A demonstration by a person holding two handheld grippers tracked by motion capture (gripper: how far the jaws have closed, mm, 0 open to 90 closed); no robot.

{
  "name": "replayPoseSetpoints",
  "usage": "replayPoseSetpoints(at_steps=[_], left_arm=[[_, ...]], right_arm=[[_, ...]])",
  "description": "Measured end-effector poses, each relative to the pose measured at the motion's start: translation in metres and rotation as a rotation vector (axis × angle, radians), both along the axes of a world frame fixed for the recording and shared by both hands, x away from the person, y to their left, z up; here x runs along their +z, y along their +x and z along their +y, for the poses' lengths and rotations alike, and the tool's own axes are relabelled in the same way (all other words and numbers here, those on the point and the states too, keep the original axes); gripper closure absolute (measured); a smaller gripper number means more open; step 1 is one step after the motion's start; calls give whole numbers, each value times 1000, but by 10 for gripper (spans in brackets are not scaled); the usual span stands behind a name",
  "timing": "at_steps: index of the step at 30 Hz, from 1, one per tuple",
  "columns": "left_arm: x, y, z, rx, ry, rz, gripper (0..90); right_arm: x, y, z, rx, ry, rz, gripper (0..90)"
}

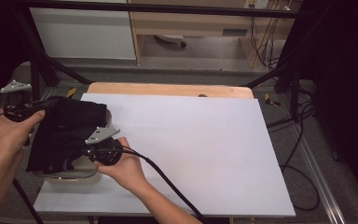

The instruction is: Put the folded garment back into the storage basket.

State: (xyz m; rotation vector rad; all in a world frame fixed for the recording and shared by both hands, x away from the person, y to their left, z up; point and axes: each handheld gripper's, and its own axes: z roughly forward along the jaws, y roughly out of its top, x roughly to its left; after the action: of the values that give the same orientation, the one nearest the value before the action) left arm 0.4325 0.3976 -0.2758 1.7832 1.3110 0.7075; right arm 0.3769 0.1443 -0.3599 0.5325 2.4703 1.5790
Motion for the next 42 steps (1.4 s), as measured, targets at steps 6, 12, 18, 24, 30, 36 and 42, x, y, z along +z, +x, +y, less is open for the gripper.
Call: replayPoseSetpoints(at_steps=[6,12,18,24,30,36,42], left_arm=[[-7,0,0,8,-5,1,795],[-10,0,2,11,-8,8,795],[-1,-4,0,9,2,-6,795],[-2,-3,0,16,9,6,795],[-12,1,5,33,3,27,795],[-21,6,6,40,2,41,794],[-27,10,4,42,1,39,794]], right_arm=[[-2,-1,1,4,-6,-2,840],[-5,-2,3,5,-12,-3,840],[-3,-3,2,0,3,-5,841],[-3,-4,1,2,8,-6,841],[-8,-3,3,3,3,3,840],[-14,1,5,2,-13,18,839],[-18,5,6,-10,-28,33,838]])
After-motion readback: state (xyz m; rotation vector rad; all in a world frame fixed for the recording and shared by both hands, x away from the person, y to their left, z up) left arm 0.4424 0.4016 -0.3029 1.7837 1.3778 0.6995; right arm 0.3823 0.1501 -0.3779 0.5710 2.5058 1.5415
